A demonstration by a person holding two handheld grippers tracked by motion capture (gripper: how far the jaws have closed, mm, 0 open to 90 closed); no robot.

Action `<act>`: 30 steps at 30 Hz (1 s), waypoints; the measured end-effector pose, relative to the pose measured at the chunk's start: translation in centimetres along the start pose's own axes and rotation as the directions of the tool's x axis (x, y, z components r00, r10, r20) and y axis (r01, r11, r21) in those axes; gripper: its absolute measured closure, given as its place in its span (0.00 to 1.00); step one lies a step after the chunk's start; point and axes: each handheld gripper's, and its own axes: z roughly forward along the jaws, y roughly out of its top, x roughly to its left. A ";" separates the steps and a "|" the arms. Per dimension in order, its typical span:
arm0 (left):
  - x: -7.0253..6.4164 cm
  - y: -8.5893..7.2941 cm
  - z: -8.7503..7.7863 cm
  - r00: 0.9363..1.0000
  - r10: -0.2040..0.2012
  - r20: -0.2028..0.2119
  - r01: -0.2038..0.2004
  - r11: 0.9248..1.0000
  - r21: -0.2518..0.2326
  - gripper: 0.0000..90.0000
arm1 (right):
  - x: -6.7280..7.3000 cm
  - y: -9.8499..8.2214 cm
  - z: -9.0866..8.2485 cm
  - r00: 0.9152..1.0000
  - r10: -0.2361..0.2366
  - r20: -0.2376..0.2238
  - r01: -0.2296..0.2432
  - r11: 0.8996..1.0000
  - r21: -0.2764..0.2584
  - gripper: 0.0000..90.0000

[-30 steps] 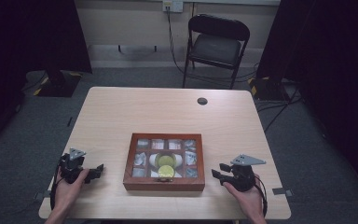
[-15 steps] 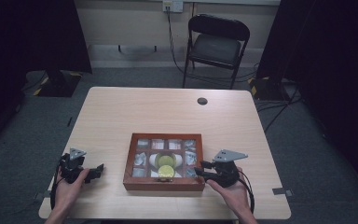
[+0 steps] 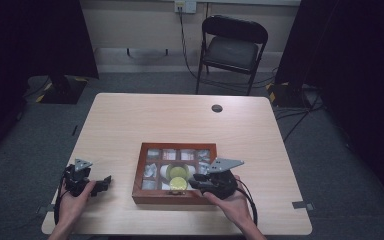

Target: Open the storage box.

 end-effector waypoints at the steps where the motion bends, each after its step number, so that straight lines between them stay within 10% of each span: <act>1: 0.0 0.0 0.0 1.000 0.000 0.000 0.000 1.000 0.000 0.00 | 0.4 0.6 0.4 1.000 -0.017 -0.021 0.017 1.000 -0.006 0.77; 30: -0.1 0.1 0.1 1.000 -0.001 -0.006 0.001 1.000 0.001 0.00 | 2.8 0.7 3.6 0.984 -0.093 -0.150 0.100 0.994 0.039 0.84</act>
